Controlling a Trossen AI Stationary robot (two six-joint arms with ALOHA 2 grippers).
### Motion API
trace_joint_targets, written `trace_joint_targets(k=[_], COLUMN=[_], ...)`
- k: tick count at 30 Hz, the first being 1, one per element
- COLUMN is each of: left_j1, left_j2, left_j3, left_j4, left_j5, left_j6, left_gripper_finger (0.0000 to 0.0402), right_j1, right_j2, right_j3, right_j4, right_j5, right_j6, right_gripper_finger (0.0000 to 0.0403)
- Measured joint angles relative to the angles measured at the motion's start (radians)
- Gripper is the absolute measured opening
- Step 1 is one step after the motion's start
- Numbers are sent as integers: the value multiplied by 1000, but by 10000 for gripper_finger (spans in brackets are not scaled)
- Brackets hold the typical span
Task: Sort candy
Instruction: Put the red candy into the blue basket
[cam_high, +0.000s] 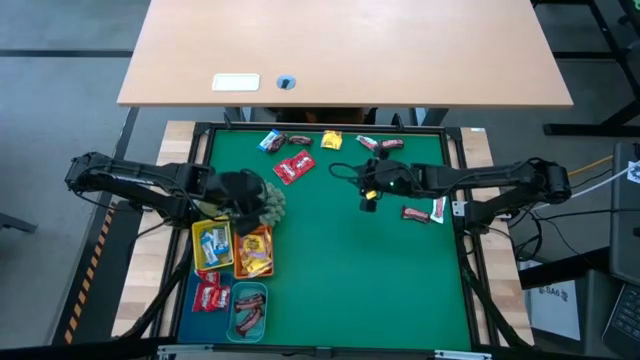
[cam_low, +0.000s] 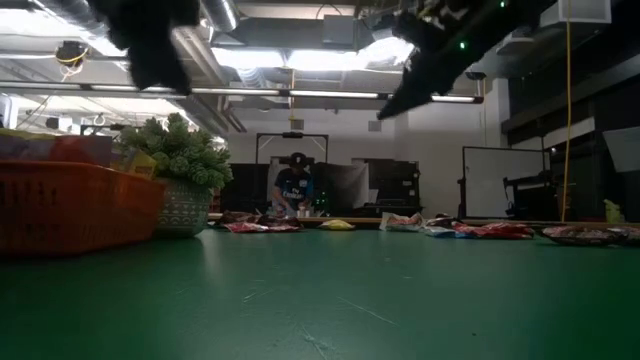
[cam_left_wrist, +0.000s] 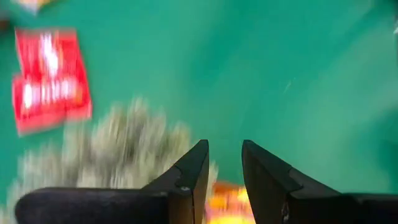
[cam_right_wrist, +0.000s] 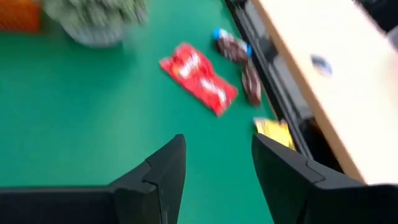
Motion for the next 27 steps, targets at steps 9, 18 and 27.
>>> trace_joint_targets(k=[9, 18, 27], left_j1=[1, 1, 1], left_j2=[0, 0, 0], left_j3=[0, 0, -1], left_j4=[361, 506, 502], left_j5=[-81, -288, -290], left_j6=[337, 506, 507], left_gripper_finger=[90, 90, 90], right_j1=[-218, -369, -374], right_j2=[-1, -1, 2], right_j3=[0, -4, -4], right_j4=[-325, -552, -566], right_j5=[9, -83, -122], right_j6=[237, 320, 340], right_gripper_finger=[182, 182, 182])
